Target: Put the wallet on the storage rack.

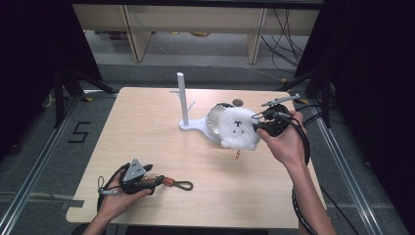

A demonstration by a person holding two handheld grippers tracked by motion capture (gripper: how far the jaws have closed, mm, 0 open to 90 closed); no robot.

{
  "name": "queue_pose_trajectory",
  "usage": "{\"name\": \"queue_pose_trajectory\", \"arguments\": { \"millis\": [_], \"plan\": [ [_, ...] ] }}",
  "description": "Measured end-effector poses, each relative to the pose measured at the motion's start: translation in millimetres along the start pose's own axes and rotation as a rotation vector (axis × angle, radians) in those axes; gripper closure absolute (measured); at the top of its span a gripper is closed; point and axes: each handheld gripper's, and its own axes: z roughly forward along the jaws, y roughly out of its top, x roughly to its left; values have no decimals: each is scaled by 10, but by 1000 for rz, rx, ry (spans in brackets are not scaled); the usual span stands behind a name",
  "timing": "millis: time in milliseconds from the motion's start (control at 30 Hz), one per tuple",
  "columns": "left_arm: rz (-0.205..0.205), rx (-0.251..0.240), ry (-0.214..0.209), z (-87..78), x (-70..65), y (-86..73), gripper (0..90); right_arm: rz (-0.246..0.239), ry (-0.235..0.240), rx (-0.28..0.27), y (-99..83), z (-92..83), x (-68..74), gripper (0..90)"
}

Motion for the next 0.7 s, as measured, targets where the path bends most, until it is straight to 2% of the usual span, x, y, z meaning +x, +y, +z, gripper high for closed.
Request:
{"name": "queue_pose_trajectory", "arguments": {
  "millis": [67,100,133,167,200,233,300,567,600,667,700],
  "plan": [
    [0,0,1,2,1,-1,348,5,2,-10,18,-10,0,844],
    [17,15,7,-6,15,1,348,-6,4,-18,28,-15,-10,844],
    [20,19,6,-7,17,1,347,9,4,-17,38,-22,-1,845],
    [20,17,6,-7,17,1,347,-8,4,-29,47,-20,-16,844],
    [4,4,3,-1,6,0,347,11,3,-22,53,-28,2,844],
    [-2,0,3,0,0,0,347,-4,6,-30,63,-27,-11,845],
    [6,6,6,-4,11,-2,347,1,1,-40,87,-30,-24,845],
    [-9,0,5,-7,12,-10,346,15,4,-66,148,-41,-47,845],
    [-8,1,8,-9,12,-10,346,4,-4,-74,158,-45,-51,844],
    [-9,-1,4,-7,14,-11,346,20,3,-76,183,-52,-42,844],
    [-9,-1,4,-8,13,-12,346,10,4,-85,195,-46,-53,845]
  ]
}}
